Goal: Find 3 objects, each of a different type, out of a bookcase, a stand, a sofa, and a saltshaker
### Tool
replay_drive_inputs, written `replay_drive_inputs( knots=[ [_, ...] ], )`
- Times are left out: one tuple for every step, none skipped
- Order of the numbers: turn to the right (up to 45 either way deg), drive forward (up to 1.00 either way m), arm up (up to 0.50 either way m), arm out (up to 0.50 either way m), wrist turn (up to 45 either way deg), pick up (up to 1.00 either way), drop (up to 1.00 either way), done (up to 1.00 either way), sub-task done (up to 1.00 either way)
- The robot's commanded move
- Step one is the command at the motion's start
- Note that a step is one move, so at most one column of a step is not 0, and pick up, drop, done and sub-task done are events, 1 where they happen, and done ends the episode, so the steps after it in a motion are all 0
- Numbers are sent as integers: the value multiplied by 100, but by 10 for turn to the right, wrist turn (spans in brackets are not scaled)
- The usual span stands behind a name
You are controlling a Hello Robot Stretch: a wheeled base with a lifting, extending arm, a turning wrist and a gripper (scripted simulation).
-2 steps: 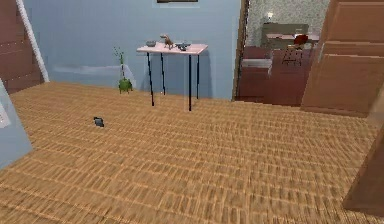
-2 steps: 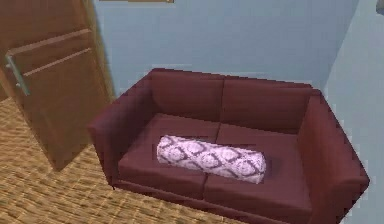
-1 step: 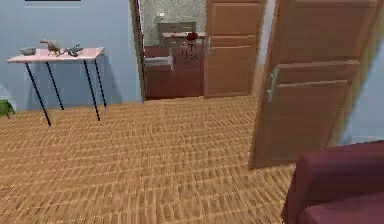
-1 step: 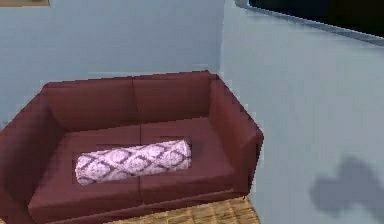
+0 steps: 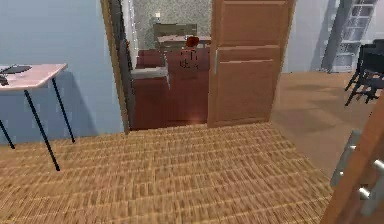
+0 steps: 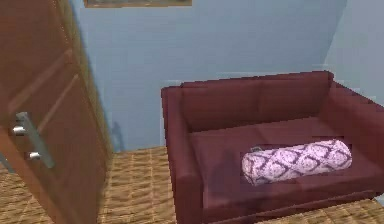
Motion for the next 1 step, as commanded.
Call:
replay_drive_inputs(
  knots=[
    [0, 75, 0, 0, 0, 0, 0, 0, 0]
  ],
)
